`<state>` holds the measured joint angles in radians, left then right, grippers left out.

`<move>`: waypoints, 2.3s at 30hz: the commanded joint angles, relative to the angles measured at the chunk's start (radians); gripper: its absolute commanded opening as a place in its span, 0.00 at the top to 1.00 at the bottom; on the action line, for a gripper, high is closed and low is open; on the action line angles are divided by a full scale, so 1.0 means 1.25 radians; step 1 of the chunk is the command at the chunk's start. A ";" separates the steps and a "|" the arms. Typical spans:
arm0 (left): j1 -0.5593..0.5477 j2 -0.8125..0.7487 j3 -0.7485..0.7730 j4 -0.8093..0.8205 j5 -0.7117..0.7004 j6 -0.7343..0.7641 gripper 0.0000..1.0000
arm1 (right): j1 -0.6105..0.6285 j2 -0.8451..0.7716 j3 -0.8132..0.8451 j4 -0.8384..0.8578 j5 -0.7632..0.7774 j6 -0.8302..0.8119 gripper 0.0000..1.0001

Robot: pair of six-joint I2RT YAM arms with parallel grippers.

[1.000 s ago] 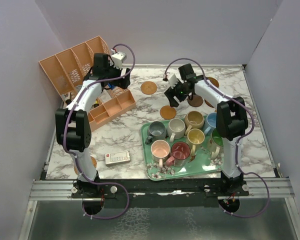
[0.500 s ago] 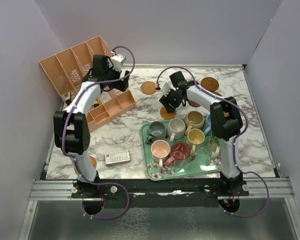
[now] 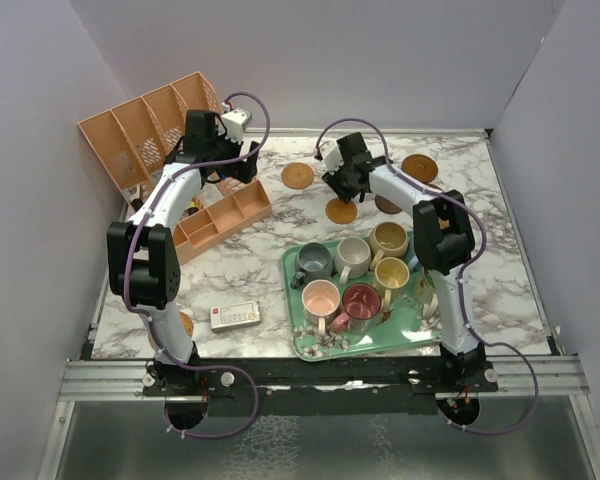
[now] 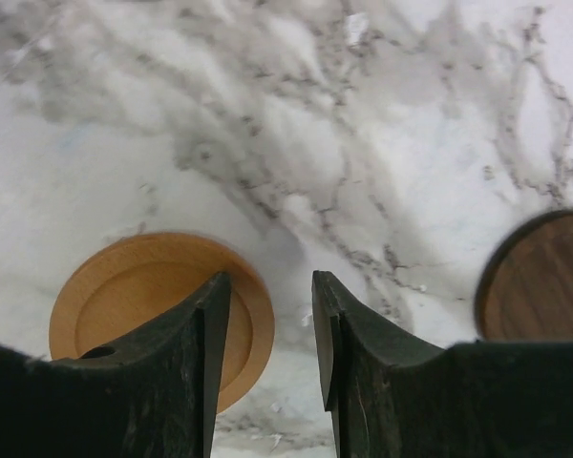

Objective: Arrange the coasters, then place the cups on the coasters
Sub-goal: Move the coaster to the center of the board.

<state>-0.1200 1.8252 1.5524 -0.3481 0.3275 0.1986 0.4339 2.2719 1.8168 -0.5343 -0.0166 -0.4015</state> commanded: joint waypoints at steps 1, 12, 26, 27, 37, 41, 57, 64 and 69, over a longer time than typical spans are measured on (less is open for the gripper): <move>0.003 -0.006 0.002 -0.003 -0.003 0.009 0.01 | -0.033 0.070 0.042 0.034 0.105 0.035 0.61; 0.003 0.012 0.013 -0.003 0.007 0.002 0.01 | -0.082 0.163 0.163 0.082 0.149 0.057 0.62; 0.003 0.023 0.021 -0.003 0.012 -0.003 0.01 | -0.098 0.223 0.240 0.095 0.130 0.051 0.64; 0.003 0.022 0.022 -0.004 0.013 -0.003 0.01 | -0.098 0.227 0.246 0.095 0.129 0.052 0.64; 0.003 0.017 0.019 -0.005 0.016 -0.004 0.01 | -0.098 0.254 0.285 0.089 0.119 0.051 0.64; 0.003 0.016 0.018 -0.004 0.017 -0.005 0.01 | -0.098 0.258 0.292 0.085 0.117 0.054 0.64; 0.003 -0.006 0.000 -0.006 0.006 0.005 0.01 | -0.098 0.290 0.366 0.053 0.083 0.072 0.64; 0.003 -0.007 0.001 -0.005 0.008 0.005 0.01 | -0.098 0.249 0.336 0.059 0.074 0.067 0.61; 0.003 -0.013 0.007 -0.009 0.006 0.009 0.01 | -0.098 0.197 0.333 0.052 0.059 0.068 0.54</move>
<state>-0.1200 1.8450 1.5536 -0.3527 0.3286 0.1974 0.3164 2.5774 2.2520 -0.4122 0.1028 -0.3256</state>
